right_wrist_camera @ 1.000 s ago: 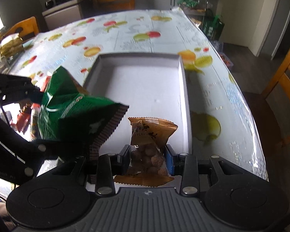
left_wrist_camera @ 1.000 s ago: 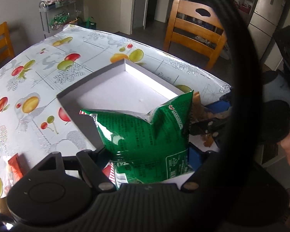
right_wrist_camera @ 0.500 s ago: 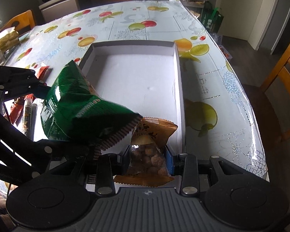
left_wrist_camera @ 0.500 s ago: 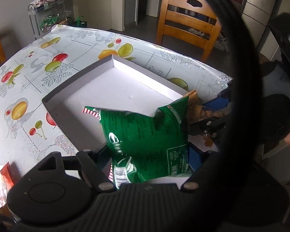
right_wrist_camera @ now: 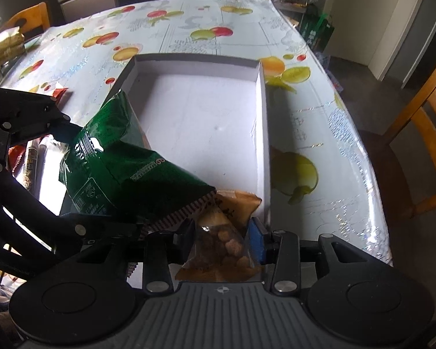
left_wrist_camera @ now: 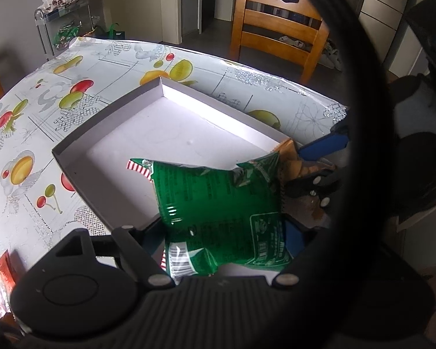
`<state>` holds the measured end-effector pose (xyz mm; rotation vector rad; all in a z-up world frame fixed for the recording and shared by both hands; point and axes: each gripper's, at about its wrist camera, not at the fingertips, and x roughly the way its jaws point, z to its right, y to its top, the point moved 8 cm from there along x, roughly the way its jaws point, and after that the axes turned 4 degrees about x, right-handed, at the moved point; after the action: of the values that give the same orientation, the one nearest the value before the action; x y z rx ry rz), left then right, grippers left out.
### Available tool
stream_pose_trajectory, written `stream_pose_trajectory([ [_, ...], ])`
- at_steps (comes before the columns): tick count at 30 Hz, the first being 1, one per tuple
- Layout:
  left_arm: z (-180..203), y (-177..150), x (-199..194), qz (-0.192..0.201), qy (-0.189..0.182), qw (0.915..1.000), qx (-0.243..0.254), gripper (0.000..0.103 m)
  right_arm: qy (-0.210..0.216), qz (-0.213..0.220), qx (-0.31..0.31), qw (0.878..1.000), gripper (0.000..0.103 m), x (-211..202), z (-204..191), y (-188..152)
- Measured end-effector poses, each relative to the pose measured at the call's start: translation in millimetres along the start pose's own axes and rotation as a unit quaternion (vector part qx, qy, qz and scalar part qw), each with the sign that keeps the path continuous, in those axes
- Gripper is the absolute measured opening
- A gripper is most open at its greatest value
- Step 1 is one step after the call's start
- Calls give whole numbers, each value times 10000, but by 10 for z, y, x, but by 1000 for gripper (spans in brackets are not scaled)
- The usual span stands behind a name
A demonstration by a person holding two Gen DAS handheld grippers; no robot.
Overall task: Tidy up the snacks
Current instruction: 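Open the right tool over the white box while the left tool releases the chip bag inside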
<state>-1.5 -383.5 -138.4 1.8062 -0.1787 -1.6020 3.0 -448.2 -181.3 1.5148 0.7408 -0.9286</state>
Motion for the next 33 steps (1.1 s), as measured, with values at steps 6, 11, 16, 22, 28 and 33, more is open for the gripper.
stream_pose_trajectory([
  [6,27,11,-72,113,-80,9998,106,93,-113,169,45,9998,44,-92,69,85],
  [11,63,51,-150,291,164,9986,399,96,-175,344,77,9992,44,-173,127,198],
  [16,8,34,-237,326,230,9990,215,96,-168,550,87,9983,44,-257,120,340],
  [22,-155,-7,-426,453,412,9981,-40,96,-86,772,16,9970,45,-315,26,578],
  [28,-310,-103,-591,530,563,9965,-313,96,-36,964,-226,9951,47,-384,-159,808],
  [33,-461,-226,-727,561,700,9941,-606,96,87,1039,-357,9939,50,-414,-344,891],
])
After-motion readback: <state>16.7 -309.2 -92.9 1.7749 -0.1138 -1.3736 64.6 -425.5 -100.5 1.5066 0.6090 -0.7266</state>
